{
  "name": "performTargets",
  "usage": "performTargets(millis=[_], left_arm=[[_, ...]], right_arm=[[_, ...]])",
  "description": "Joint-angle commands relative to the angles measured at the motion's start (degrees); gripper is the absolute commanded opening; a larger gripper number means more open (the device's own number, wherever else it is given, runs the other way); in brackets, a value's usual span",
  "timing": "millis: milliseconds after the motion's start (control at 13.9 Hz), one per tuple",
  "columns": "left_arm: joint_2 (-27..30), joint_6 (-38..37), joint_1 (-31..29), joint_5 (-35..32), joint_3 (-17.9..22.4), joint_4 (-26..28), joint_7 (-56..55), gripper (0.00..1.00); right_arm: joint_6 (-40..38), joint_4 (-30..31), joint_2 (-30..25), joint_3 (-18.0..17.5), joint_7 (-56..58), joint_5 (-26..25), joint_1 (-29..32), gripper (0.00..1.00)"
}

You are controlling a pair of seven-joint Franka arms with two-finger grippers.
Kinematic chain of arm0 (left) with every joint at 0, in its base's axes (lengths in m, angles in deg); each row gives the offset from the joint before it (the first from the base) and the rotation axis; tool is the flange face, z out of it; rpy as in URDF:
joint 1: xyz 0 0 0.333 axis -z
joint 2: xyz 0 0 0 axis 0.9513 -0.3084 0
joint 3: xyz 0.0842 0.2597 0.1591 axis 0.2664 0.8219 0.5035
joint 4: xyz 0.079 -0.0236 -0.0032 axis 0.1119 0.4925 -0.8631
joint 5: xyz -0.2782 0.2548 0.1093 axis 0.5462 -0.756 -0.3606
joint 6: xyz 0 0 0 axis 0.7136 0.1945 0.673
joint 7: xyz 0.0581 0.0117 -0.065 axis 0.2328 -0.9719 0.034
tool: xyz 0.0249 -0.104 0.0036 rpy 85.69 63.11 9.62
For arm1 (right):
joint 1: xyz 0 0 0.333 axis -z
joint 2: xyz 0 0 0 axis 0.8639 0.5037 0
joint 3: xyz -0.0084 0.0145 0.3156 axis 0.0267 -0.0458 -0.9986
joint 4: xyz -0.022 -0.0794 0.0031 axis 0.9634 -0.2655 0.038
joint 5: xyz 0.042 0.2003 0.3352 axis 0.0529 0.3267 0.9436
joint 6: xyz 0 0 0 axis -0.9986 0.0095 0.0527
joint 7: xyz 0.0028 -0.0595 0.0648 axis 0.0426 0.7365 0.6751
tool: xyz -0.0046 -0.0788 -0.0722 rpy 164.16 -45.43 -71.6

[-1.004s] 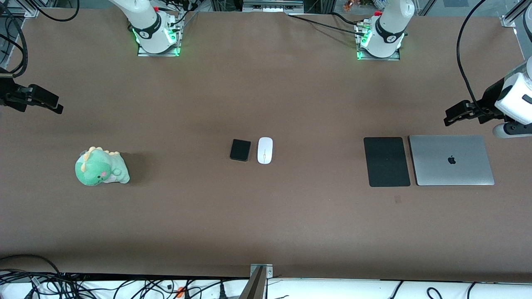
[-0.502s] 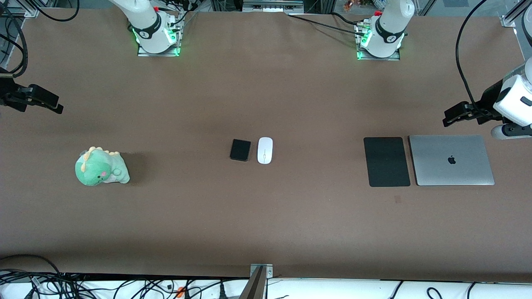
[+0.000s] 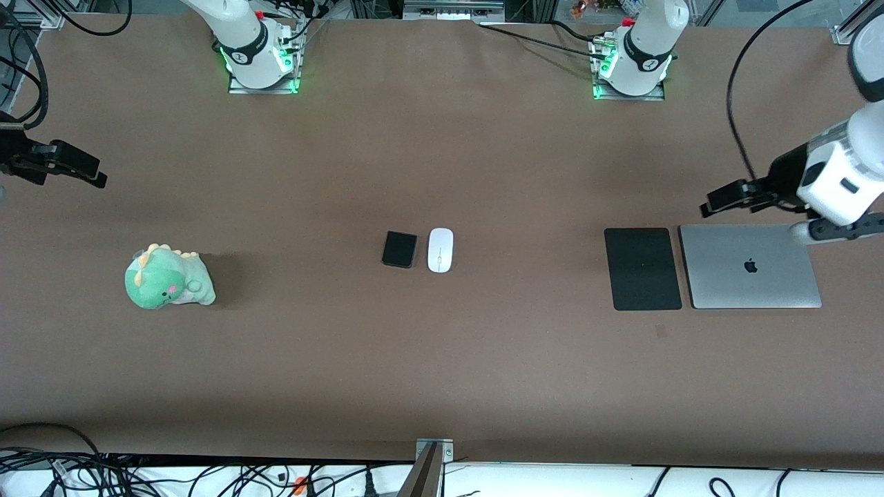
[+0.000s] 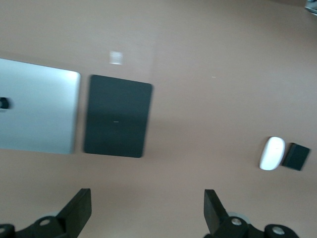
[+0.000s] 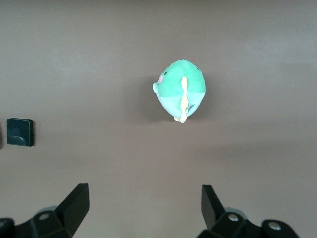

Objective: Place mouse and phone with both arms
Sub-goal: 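Reach the left gripper over the white mouse and grasp it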

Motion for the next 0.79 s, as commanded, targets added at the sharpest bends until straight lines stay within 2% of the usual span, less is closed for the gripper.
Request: performTargets(millis=[0,287,430,717], left_arm=[[-4.2,3.8,0.3,1.8,-6.1,-1.2,-7.1,1.00],[-11.2,13.8,2.0,1.8,-16.3,-1.4,-17.9,1.00],[-15.3,17.9,8.2,1.4,-16.8,-3.3,-23.6,1.00],[-26.8,18.8,19.8,-2.1,-16.2,-10.8,-29.3,1.00]], right_arm=[[-1.2,-0.4,0.1,0.0,-0.3,-0.5,-0.1,1.00],[-1.8,-0.1,0.2,0.0,-0.5,-0.5,-0.1,1.00],[-2.8,-0.1,0.6,0.0,-0.7,-0.5,-0.1,1.00],[-3.0,0.4,1.1,0.0,-0.8,-0.5,-0.2,1.00]])
